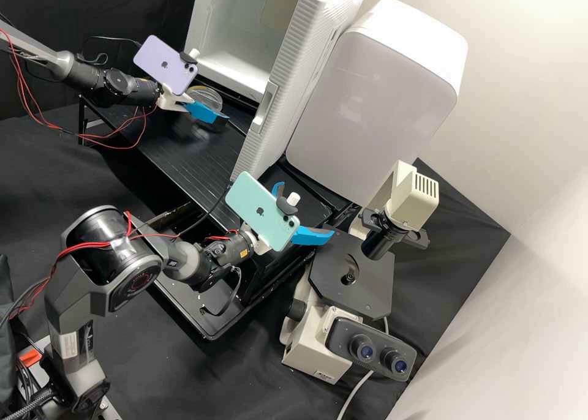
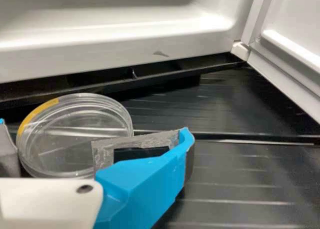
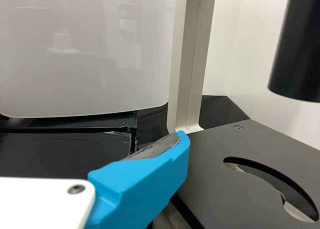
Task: Take the petri dish out of the incubator
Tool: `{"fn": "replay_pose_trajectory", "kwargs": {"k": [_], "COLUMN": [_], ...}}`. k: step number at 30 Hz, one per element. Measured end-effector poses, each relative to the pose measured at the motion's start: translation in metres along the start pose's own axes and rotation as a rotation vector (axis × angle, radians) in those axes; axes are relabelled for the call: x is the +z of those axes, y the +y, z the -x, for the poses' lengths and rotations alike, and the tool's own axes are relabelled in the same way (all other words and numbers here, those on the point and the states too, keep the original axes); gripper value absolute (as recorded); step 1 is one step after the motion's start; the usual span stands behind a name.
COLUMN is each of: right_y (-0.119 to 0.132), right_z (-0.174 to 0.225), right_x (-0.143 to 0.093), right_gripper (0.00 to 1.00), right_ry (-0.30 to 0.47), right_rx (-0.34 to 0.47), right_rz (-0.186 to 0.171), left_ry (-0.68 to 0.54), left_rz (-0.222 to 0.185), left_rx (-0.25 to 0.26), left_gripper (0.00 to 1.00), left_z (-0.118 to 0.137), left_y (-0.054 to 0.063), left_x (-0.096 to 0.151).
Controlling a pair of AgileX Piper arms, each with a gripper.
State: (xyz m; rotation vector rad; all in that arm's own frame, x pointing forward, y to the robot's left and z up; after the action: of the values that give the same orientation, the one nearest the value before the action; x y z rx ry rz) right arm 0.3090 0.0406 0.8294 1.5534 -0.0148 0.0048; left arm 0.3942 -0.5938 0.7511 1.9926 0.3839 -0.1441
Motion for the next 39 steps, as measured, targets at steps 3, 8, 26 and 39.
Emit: {"fn": "replay_pose_trajectory", "kwargs": {"k": [3,8,26,39], "right_y": [0.0,0.0,0.0,0.0], "right_z": [0.0,0.0,0.0,0.0], "right_x": [0.0,0.0,0.0,0.0], "right_gripper": [1.0,1.0,1.0,1.0], "right_ry": [0.0,0.0,0.0,0.0], "right_rx": [0.0,0.0,0.0,0.0], "right_rz": [0.0,0.0,0.0,0.0], "left_ry": [0.005,0.009,0.03,0.033], "left_rz": [0.003,0.011,-0.008,-0.005], "left_rx": [0.003,-0.001,0.002,0.003], "left_gripper": [1.0,1.0,0.0,0.0], "left_z": [0.0,-0.001,-0.0044,-0.0049], "left_y": [0.0003,-0.0009,0.0,0.0007], "left_x": [-0.0005,-0.0008,-0.0071,-0.0085]}}
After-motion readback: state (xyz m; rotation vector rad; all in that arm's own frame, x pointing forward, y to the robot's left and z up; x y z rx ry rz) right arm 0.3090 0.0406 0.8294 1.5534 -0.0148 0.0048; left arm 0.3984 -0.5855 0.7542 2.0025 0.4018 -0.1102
